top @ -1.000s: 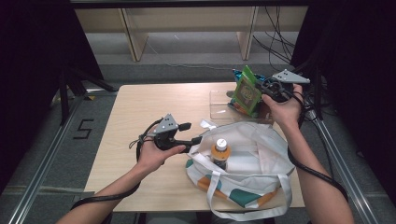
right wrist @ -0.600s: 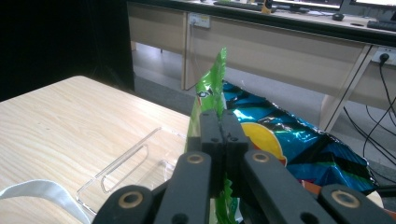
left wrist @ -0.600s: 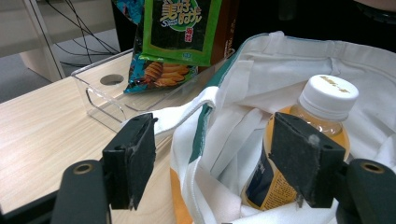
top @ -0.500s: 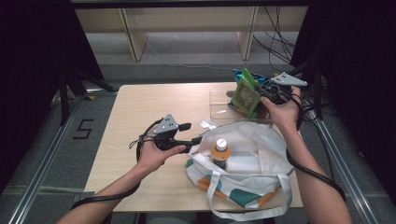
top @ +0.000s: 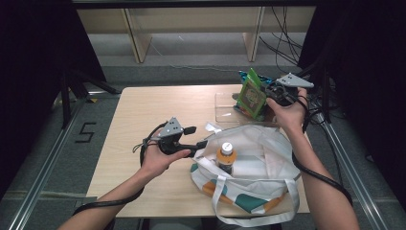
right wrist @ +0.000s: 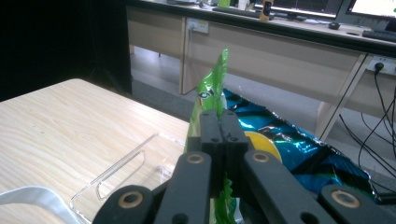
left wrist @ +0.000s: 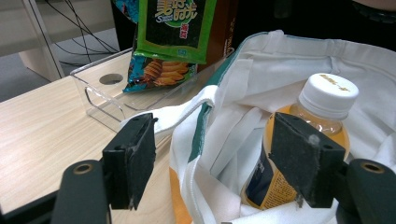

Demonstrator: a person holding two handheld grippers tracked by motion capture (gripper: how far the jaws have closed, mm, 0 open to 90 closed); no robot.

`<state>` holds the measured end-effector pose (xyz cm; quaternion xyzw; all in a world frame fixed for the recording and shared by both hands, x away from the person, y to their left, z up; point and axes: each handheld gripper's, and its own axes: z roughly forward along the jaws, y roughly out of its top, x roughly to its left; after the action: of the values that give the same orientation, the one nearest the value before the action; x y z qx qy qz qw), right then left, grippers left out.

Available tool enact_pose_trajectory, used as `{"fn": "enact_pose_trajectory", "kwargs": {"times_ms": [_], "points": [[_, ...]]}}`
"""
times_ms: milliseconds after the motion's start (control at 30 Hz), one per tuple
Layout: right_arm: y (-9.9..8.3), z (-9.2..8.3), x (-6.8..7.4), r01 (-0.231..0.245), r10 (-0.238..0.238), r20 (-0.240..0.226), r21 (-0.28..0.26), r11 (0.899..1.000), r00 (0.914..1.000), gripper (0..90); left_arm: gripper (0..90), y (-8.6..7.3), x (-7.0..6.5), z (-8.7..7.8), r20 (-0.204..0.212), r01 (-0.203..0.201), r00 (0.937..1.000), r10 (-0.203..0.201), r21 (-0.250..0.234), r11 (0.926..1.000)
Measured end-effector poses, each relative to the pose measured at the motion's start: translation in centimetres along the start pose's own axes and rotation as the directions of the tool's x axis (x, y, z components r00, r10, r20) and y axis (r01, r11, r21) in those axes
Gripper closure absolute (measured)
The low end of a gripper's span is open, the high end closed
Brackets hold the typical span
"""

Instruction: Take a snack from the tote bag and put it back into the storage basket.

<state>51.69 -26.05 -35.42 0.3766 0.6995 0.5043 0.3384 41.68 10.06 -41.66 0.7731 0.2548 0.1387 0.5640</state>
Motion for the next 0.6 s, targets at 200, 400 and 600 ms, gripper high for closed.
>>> {"fn": "enact_pose_trajectory", "kwargs": {"times_ms": [200, 400, 600], "points": [[-0.22, 0.39, 0.13, -0.004, 0.004, -0.001, 0.012, 1.0, 1.0, 90.0, 30.5, -0.05, 0.02, 0.03, 0.001, 0.002, 1.0, -0.002, 0.0, 1.0], [-0.35, 0.74, 0.29, -0.001, 0.001, 0.005, 0.014, 1.0, 1.0, 90.0, 30.5, -0.07, 0.01, 0.03, 0.001, 0.0, 1.0, 0.0, 0.003, 1.0], [-0.67, 0.97, 0.28, 0.011, -0.011, 0.007, 0.027, 1.0, 0.9999, 90.0, 30.5, -0.05, -0.01, -0.01, 0.002, -0.003, 1.0, 0.003, 0.005, 1.0]]}}
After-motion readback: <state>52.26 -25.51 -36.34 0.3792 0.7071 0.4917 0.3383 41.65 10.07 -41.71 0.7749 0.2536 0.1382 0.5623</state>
